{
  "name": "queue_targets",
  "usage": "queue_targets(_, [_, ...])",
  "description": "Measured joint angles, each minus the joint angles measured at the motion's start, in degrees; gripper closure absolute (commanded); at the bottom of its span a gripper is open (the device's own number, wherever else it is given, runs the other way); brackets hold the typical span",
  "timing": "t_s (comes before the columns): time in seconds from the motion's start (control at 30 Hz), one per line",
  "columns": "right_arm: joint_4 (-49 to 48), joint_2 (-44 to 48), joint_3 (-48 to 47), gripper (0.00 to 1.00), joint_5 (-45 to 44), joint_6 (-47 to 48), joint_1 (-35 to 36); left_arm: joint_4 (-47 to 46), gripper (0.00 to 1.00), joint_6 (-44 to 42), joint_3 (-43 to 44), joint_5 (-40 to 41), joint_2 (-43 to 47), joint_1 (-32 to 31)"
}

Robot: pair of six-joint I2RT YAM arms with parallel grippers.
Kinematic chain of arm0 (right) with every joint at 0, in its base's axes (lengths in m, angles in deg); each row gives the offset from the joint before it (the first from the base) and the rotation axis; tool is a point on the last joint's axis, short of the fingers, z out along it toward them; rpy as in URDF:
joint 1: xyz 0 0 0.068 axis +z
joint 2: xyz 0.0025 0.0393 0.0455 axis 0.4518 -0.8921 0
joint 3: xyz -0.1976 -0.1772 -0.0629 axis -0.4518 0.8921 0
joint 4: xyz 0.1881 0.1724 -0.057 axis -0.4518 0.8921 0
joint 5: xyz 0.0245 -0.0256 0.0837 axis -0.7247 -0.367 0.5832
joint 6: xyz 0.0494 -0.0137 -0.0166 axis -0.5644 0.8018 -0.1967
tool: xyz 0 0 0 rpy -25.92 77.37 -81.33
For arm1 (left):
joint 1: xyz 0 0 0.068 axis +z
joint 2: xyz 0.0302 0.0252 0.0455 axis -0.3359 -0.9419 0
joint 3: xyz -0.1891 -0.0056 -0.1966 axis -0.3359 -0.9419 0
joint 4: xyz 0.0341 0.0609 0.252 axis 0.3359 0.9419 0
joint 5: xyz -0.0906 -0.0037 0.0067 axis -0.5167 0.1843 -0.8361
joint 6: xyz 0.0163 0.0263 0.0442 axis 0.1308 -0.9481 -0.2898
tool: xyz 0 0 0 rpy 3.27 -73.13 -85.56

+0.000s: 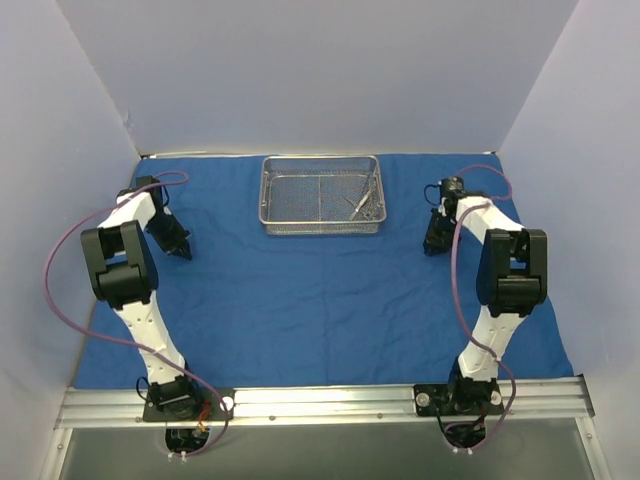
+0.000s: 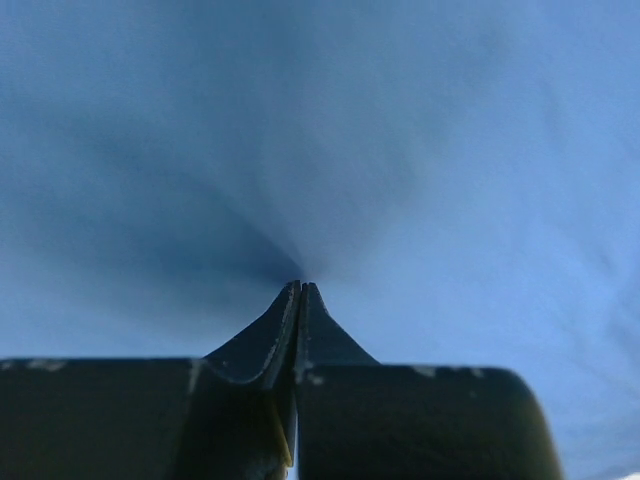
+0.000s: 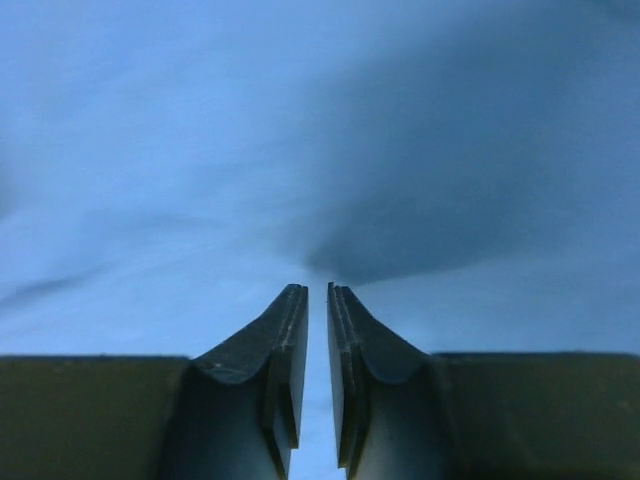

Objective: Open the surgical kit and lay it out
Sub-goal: Smooth out the surgical kit at the center of the board, then pick up the container from the surgical kit.

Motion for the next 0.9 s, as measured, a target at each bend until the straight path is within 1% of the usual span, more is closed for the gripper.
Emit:
queue_targets(0.03, [-0.04, 0.0, -0.61, 0.81, 0.17, -0.04, 1.2, 0.26, 0.98, -0.17, 0.83, 0.31, -1.42, 0.39])
queue_targets(0.07, [0.07, -0.02, -1.46, 0.74, 0.33, 0.0, 2.36, 0.24, 0.98, -0.26, 1.51, 0.5, -2.93, 0.68])
queue_targets(0.1, [0.22, -0.17, -2.64, 0.7, 0.48, -0.02, 3.37, 1.25, 0.92, -0.24, 2.82, -0.17, -3.98, 1.05])
queue_targets(0.13, [0.22, -0.39, -4.09, 0.66, 0.7, 0.0, 4.52, 1.25, 0.84, -0.26, 3.13, -0.35, -4.17, 1.22])
queue_targets(0.17, [0.11, -0.61, -5.66, 0.55, 0.96, -0.04, 5.4, 1.31, 0.75, -0.28, 3.13, -0.26, -4.17, 1.27])
queue_targets(0.2, [-0.02, -0.81, -7.69, 0.49, 1.46, -0.13, 6.38, 1.09, 0.61, -0.24, 2.99, -0.33, -3.91, 1.27])
queue_targets(0.23, [-0.42, -0.9, -9.4, 0.43, 1.88, -0.09, 7.23, 0.74, 0.55, -0.33, 2.6, -0.37, -3.45, 1.25])
queue_targets(0.27, [-0.87, -0.9, -11.04, 0.35, 2.23, 0.0, 7.96, 0.33, 0.51, -0.11, 2.01, -0.39, -2.64, 1.07])
queue_targets(0.33, [-1.99, -0.94, -14.34, 0.28, 2.93, 0.0, 8.98, -0.87, 0.43, 0.31, 0.22, -0.66, -0.17, 0.76])
queue_targets(0.37, [-2.78, -0.98, -15.74, 0.23, 3.26, 0.07, 9.29, -1.38, 0.41, 0.52, -0.57, -1.07, 1.49, 0.44])
queue_targets(0.4, [-3.48, -1.16, -17.09, 0.2, 3.74, 0.04, 9.46, -2.05, 0.4, 0.81, -1.01, -1.84, 3.06, 0.2])
queue_targets(0.43, [-3.82, -1.66, -18.69, 0.18, 4.2, 0.07, 9.62, -2.89, 0.37, 1.03, -1.07, -2.78, 4.63, -0.24])
queue_targets(0.47, [-4.2, -2.47, -20.46, 0.14, 4.52, 0.11, 9.73, -4.13, 0.34, 1.05, -0.94, -3.63, 6.03, -0.92])
queue_targets(0.53, [-5.49, -4.5, -23.34, 0.11, 5.35, 0.44, 10.12, -6.84, 0.33, 1.22, 0.68, -5.35, 7.82, -3.28])
queue_targets(0.57, [-5.53, -5.9, -25.11, 0.09, 5.86, 0.61, 10.23, -8.35, 0.32, 1.27, 1.97, -6.32, 7.89, -4.7])
queue_targets(0.63, [-6.14, -9.11, -28.06, 0.08, 6.84, 1.14, 10.43, -11.85, 0.32, 1.4, 4.5, -8.81, 7.3, -7.76])
queue_targets(0.73, [-6.27, -13.66, -31.19, 0.07, 7.26, 1.64, 10.86, -14.38, 0.32, 1.42, 10.1, -11.41, 4.09, -11.8])
queue_targets(0.9, [-4.42, -20.44, -37.86, 0.11, 7.69, 1.68, 11.23, -14.49, 0.32, 0.74, 19.87, -11.17, -2.97, -16.33])
